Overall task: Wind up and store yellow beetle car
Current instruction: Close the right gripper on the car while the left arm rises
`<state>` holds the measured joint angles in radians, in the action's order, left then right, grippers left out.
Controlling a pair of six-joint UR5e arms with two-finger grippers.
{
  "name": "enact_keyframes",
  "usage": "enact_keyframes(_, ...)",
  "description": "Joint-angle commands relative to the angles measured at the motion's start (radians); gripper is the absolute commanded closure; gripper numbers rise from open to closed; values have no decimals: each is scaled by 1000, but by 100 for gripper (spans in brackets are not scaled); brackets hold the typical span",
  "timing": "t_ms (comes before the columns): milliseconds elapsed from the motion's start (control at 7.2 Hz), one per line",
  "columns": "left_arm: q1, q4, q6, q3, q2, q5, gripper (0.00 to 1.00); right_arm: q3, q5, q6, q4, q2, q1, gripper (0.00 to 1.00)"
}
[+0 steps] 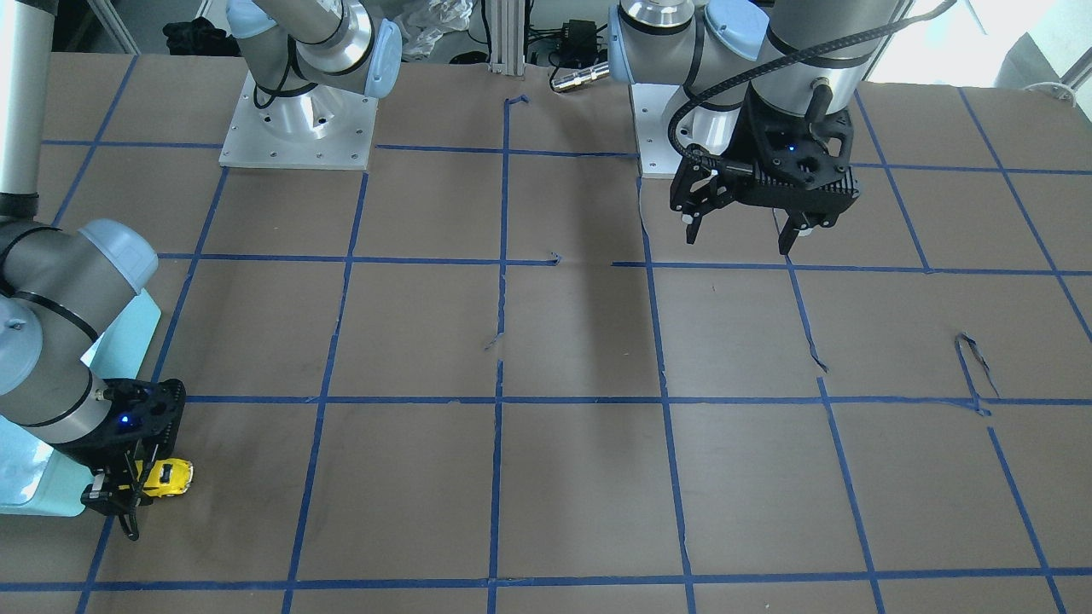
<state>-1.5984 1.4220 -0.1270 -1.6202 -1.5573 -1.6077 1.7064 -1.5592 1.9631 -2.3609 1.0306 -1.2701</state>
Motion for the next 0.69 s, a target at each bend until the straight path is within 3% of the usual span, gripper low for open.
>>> enact_keyframes(0,0,0,3,-1,2,0,0,1,1,-3,-1,0,0,83)
enact_keyframes(278,0,-3,7,0,2,2,0,-4,2,-6,5,9,0,98)
enact_keyframes(556,0,-3,-6,-1,8,-4,0,-10,4,-65,20,54,-18,98)
